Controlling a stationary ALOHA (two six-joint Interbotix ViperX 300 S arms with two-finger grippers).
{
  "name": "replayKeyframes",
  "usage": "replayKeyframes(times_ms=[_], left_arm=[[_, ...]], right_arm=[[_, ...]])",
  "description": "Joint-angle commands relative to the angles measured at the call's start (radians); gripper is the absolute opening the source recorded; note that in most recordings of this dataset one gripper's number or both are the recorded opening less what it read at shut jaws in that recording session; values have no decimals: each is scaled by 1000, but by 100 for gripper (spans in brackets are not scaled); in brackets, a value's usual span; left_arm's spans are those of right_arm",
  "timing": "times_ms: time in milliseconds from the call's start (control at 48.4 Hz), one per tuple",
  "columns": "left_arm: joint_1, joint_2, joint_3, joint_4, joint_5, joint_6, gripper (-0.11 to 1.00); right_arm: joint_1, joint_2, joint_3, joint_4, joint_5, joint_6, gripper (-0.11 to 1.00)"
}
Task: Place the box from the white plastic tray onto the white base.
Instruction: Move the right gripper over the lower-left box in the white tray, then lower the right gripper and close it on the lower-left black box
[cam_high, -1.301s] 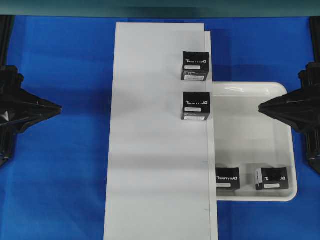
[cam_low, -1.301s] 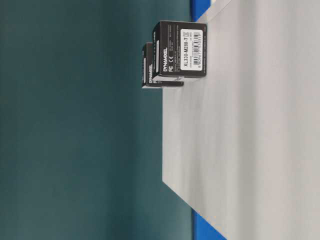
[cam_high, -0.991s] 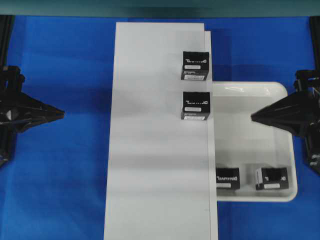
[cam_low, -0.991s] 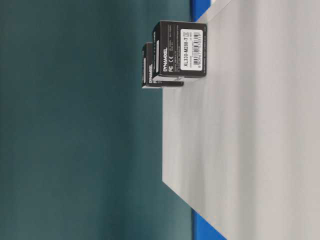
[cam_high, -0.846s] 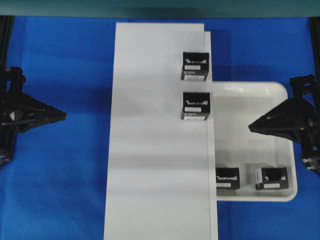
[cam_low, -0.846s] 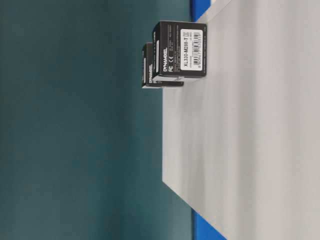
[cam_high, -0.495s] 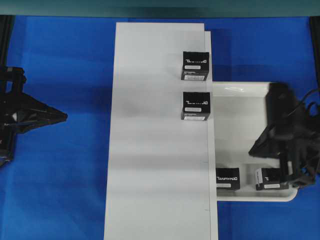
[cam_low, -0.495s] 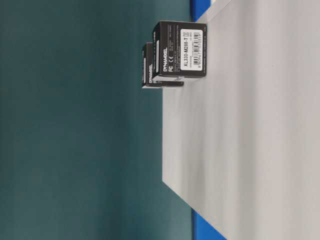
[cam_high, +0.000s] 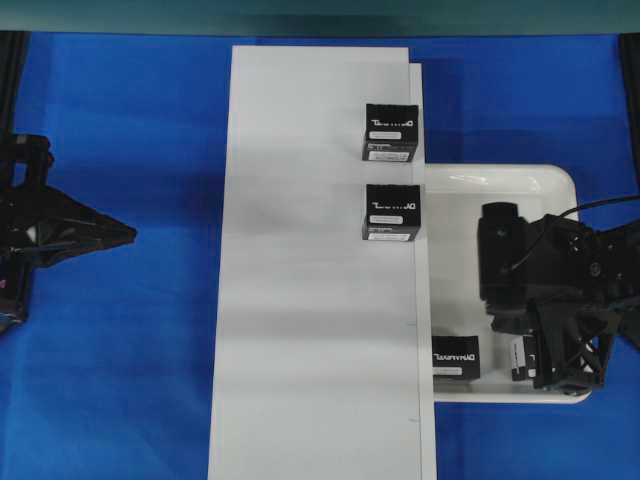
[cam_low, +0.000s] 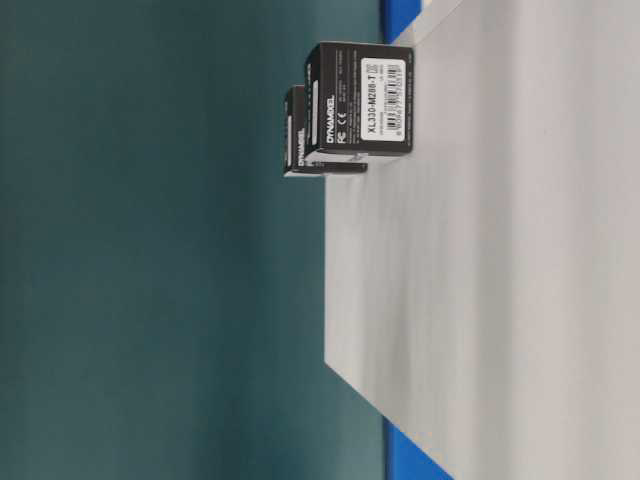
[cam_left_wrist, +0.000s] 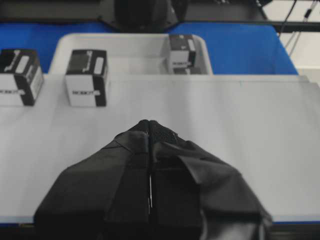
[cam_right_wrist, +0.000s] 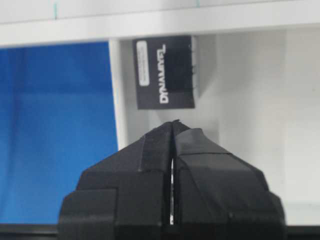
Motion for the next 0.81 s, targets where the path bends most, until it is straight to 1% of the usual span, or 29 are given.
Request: replayKeyframes(times_ms=[0,165,268,330,351,413,557,599,640,702,784], left_arm=[[2,6,-25,2,-5,-2,-7],[2,6,-26,2,-5,-2,-7],[2,6,-26,2,-3,-3,-7],[2,8,-26,0,-3,-3,-7],[2,8,-25,0,-5,-3,-7],[2,9,-26,2,-5,-3,-7],[-2,9,-25,2,-5,-6,-7],[-3,9,-26,2,-3,-9,-7],[-3,9,-26,0,-5,-14,-7],[-3,9,-26,2,-3,-23,-7],[-3,9,-25,2,-5,-26,-7]], right_arm=[[17,28,-25,0,3,-2,-4],[35,75,-34,0,9,-3,-1],[38,112,-37,0,12,-2,4],[40,138,-38,5,8,-2,10],[40,147,-40,6,8,-2,13],[40,175,-46,8,5,-2,26],[46,222,-51,8,3,3,69],[63,232,-52,-2,-2,-2,79],[74,244,-48,-23,-23,-2,90],[75,255,-46,-40,-58,5,98],[71,272,-44,-41,-98,6,100]])
